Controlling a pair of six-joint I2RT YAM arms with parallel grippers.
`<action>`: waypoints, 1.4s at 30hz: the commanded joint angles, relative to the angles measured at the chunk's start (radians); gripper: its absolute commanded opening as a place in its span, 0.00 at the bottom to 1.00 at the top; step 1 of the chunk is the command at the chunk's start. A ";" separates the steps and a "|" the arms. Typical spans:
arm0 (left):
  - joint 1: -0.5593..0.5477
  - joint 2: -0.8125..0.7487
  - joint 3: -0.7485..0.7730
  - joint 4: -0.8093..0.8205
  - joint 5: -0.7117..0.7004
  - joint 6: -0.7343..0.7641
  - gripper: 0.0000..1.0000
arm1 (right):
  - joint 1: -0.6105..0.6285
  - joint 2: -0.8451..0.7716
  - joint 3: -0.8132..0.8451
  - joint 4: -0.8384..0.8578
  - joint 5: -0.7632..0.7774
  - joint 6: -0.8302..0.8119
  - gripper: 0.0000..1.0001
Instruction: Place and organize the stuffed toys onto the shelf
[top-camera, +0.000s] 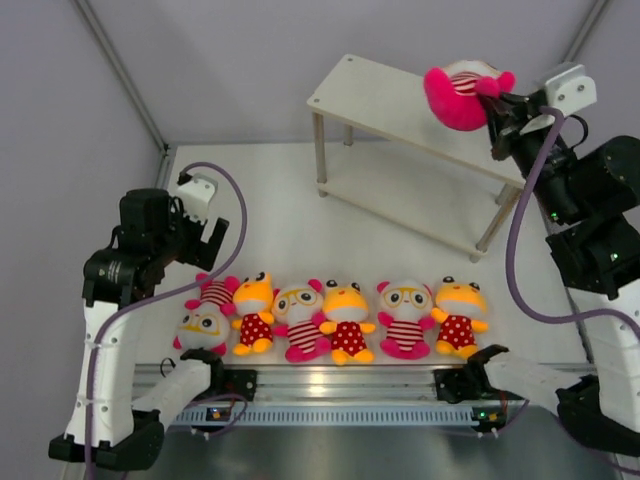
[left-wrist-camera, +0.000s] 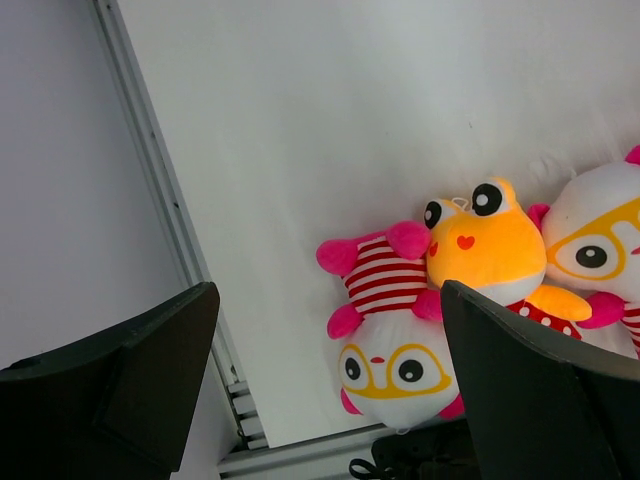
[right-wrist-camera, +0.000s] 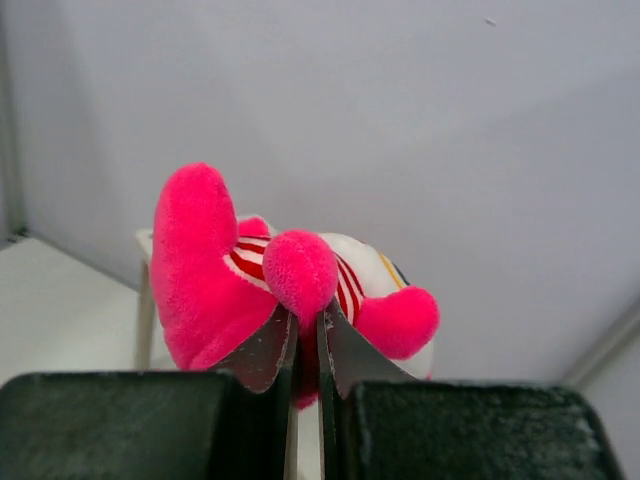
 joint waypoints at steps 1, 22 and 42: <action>0.026 -0.003 -0.044 0.036 -0.007 -0.024 0.98 | -0.167 -0.056 -0.132 -0.034 0.041 -0.016 0.00; 0.035 -0.035 -0.090 0.033 0.061 -0.022 0.98 | -0.667 -0.110 -0.503 0.083 -0.650 0.108 0.00; 0.035 -0.044 -0.110 0.035 0.063 0.004 0.98 | -0.918 0.028 -0.493 0.186 -0.849 0.332 0.00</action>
